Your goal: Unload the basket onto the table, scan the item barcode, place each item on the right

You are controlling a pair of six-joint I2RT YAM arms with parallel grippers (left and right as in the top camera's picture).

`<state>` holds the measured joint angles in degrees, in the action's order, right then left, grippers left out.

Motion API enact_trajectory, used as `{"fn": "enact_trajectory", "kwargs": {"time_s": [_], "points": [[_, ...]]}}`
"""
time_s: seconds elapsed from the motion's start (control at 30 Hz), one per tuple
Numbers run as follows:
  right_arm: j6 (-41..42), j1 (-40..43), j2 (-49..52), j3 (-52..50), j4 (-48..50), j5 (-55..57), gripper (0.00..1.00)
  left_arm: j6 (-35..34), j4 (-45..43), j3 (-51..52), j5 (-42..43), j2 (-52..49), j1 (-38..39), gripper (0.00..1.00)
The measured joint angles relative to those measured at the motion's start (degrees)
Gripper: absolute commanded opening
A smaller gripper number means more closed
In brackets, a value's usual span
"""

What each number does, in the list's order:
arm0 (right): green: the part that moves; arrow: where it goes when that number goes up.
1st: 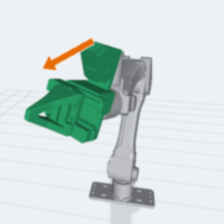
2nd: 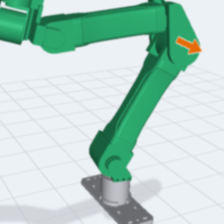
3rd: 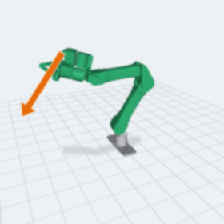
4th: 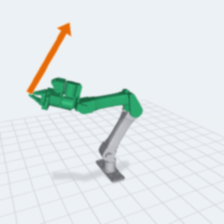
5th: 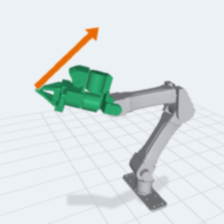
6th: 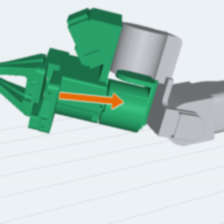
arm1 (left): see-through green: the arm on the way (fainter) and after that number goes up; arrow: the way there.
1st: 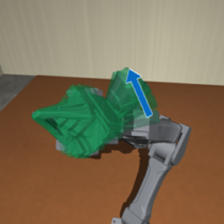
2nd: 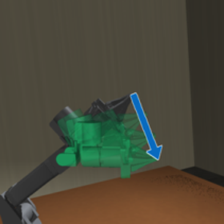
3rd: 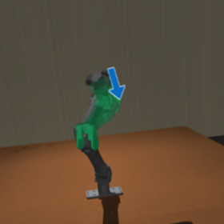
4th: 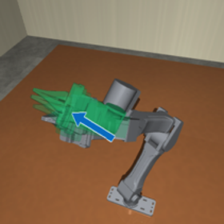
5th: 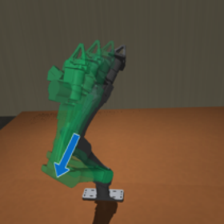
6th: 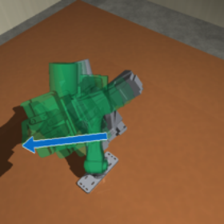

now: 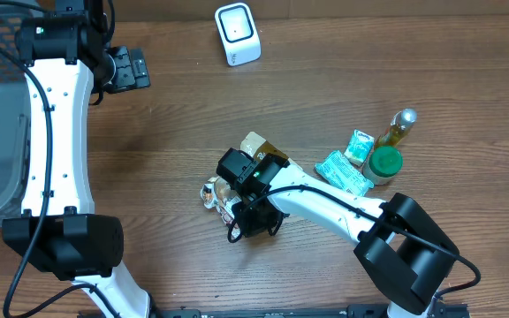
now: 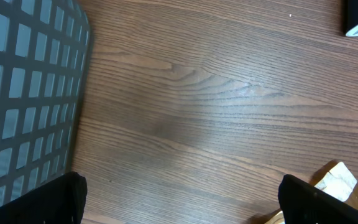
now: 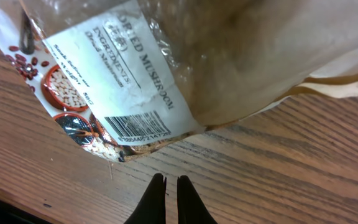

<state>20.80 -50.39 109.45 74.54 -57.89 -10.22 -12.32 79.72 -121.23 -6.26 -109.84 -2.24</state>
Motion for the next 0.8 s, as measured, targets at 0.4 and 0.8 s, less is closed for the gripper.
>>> {"fn": "enact_trajectory", "kwargs": {"time_s": [0.4,0.8], "points": [[0.2,0.0,0.0,0.0,-3.6,0.0,0.08,0.0,0.0,0.0,0.0,0.0,0.0,1.00],[0.2,0.0,0.0,-1.6,1.4,1.4,0.07,0.0,0.0,0.0,0.0,0.0,0.0,1.00]]}}
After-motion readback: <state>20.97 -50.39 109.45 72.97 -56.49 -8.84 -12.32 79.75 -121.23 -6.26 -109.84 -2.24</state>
